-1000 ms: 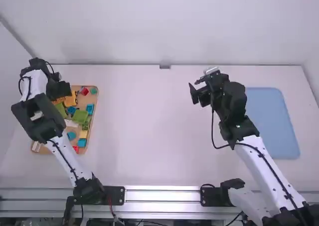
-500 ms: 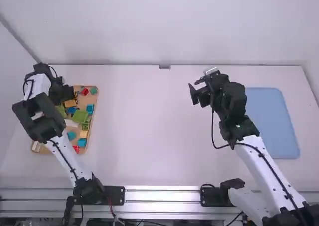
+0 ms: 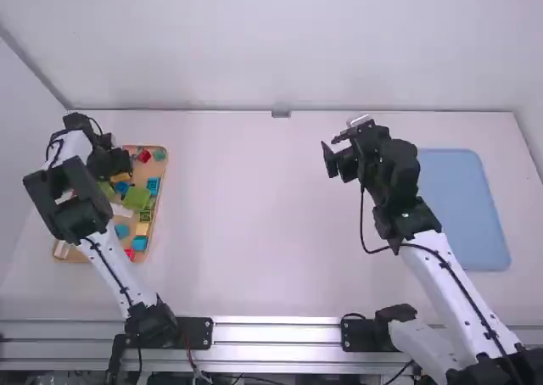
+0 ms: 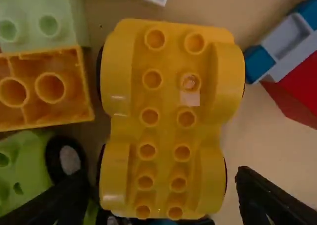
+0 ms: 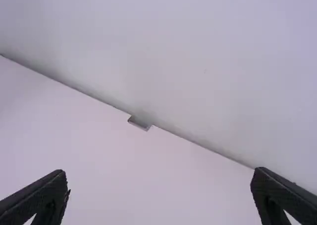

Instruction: Assemble lego blocks to make yellow taxi

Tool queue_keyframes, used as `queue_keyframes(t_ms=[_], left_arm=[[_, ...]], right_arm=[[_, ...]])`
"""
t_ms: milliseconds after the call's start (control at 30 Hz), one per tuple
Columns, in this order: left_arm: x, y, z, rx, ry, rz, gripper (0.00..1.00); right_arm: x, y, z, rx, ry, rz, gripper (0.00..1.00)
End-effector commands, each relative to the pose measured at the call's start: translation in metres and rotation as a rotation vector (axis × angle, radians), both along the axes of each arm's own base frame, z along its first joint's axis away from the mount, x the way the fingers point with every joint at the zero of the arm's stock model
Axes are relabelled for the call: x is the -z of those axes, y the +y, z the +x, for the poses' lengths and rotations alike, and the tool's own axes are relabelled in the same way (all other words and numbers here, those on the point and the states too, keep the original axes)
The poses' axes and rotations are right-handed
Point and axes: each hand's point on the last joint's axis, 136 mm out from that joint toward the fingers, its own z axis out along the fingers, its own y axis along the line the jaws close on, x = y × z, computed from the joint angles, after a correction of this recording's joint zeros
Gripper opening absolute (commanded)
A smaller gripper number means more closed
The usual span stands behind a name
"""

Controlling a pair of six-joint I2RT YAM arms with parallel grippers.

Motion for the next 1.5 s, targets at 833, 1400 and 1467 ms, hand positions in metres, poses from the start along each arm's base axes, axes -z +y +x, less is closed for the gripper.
queue_keyframes(t_ms=[833, 1400, 1467], left_arm=[[-0.016, 0.010, 0.003, -0.019, 0.024, 0.062, 0.40], [-0.133, -0.155, 0.002, 0.453, -0.210, 0.120, 0.17], [-0.129, -0.188, -0.005, 0.565, -0.228, 0.139, 0.18]], right_arm=[[-0.020, 0.002, 0.003, -0.001, -0.043, 0.013, 0.99], [-0.012, 0.003, 0.001, -0.007, -0.010, 0.004, 0.99], [-0.012, 0.001, 0.001, -0.001, -0.009, 0.004, 0.99]])
